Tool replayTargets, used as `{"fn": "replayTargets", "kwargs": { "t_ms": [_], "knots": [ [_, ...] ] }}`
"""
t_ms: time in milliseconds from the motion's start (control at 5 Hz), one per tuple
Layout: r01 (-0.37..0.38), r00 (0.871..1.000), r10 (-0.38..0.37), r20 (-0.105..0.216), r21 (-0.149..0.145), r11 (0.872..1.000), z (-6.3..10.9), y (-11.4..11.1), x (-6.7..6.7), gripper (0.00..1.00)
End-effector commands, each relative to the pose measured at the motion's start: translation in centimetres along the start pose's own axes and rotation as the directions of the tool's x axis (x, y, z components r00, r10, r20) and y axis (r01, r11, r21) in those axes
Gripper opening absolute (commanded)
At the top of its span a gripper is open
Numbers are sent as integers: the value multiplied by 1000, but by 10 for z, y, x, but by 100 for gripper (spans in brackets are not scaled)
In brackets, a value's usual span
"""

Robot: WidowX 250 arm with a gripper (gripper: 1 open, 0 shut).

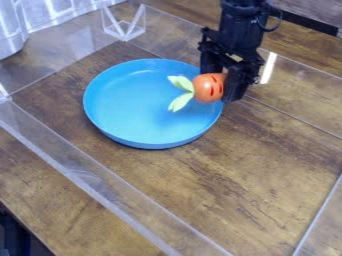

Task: Remove the carrot from inside the blue tray and put it on the table

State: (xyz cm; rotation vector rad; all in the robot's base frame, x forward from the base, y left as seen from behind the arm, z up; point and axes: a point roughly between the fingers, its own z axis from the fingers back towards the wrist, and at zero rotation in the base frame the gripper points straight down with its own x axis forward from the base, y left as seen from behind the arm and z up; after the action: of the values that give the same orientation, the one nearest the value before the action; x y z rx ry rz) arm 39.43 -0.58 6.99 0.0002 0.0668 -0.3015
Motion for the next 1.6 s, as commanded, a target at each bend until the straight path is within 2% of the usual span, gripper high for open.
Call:
{"fn": "replayTargets", "kwargs": {
  "t_ms": [0, 400, 1400],
  "knots": [
    [23, 998, -24, 60, 16, 1000, 22, -8, 12, 0],
    [47, 998, -47, 45, 7, 999, 17, -19, 22, 0],
    [88, 996, -88, 3, -30, 996, -2, -32, 45, 0]
  ]
}}
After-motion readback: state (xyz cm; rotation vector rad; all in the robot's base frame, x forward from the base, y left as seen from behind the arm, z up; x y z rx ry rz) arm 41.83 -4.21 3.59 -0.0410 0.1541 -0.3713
